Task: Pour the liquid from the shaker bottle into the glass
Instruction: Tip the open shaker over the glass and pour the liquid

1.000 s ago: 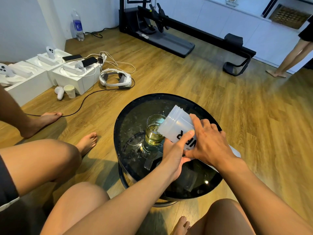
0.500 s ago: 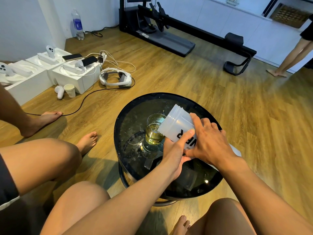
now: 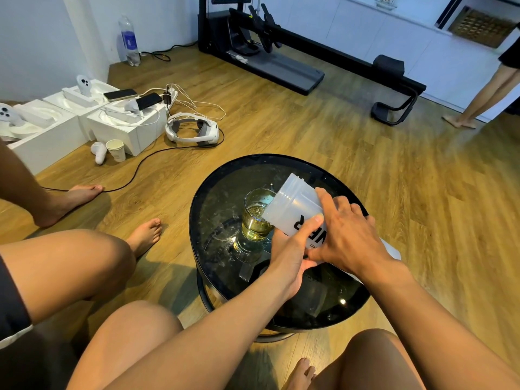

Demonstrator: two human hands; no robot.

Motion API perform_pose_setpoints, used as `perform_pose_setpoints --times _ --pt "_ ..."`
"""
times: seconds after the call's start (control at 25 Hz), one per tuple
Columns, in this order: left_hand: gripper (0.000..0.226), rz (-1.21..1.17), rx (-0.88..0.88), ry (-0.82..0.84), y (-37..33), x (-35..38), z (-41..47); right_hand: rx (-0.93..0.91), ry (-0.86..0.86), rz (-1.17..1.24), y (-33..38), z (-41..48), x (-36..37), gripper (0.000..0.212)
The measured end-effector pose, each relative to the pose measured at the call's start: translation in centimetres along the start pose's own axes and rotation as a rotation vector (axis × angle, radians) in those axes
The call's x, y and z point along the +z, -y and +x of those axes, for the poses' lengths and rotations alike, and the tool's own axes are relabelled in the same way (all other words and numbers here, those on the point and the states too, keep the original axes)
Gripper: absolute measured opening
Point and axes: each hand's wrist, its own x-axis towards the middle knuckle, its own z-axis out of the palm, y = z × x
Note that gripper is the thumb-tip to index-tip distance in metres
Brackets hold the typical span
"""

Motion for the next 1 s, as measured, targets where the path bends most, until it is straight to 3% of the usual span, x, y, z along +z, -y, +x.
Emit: perform_pose_setpoints --times 1.0 --pt "0.028 0.003 -0.003 -0.017 -0.02 0.06 -0.03 0.0 0.004 0.001 0.07 0.16 -0.12 0.118"
